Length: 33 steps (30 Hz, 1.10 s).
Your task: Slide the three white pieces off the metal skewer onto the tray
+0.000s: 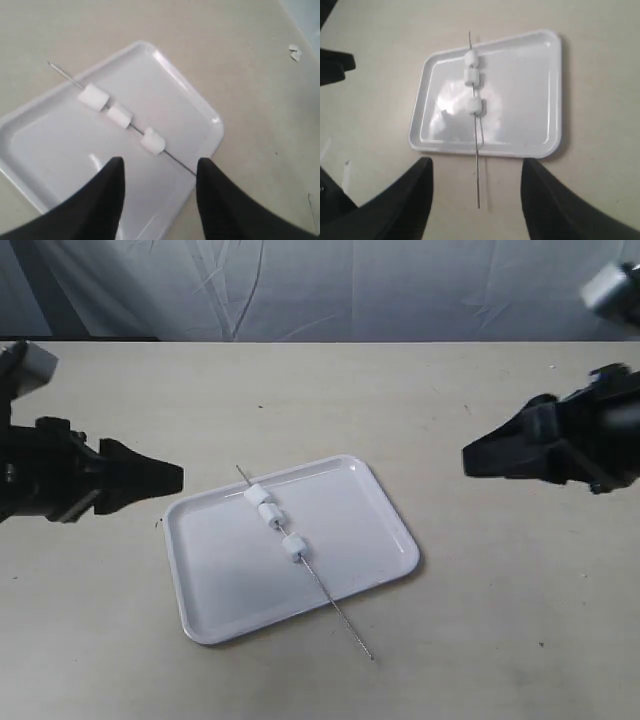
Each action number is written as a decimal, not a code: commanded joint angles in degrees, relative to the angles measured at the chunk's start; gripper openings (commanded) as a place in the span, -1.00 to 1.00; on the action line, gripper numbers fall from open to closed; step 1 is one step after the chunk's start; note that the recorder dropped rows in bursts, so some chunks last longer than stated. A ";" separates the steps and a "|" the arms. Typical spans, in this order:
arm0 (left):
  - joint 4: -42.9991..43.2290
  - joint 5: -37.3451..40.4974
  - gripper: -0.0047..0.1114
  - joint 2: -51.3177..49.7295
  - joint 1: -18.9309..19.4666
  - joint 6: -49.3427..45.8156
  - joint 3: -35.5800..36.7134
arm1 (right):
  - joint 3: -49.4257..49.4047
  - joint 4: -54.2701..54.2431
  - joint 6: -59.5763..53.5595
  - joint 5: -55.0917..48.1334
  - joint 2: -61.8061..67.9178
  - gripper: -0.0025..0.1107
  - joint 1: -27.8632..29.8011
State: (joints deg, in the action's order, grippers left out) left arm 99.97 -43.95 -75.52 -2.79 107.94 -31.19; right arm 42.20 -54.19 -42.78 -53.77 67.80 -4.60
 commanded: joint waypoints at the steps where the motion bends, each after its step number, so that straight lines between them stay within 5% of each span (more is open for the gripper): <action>1: -0.03 -1.22 -0.10 -6.44 -0.20 0.56 -0.24 | 2.51 7.66 -1.38 1.72 8.64 -0.04 -11.18; 7: -0.03 -1.80 0.03 -8.70 -0.20 -0.51 -0.24 | 4.80 18.60 4.56 11.86 18.77 -0.04 -24.30; 16: -0.03 -2.42 0.03 -8.70 -0.20 -2.41 -0.24 | 10.70 35.49 19.59 16.15 29.72 -0.04 -35.96; 33: -0.03 1.86 0.03 -8.70 -0.20 -5.19 -0.33 | 16.06 43.58 29.92 15.27 37.11 -0.04 -40.96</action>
State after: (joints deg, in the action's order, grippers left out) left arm 100.10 -42.06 -84.12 -2.79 102.80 -31.29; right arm 57.42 -11.45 -13.61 -38.37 104.00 -44.76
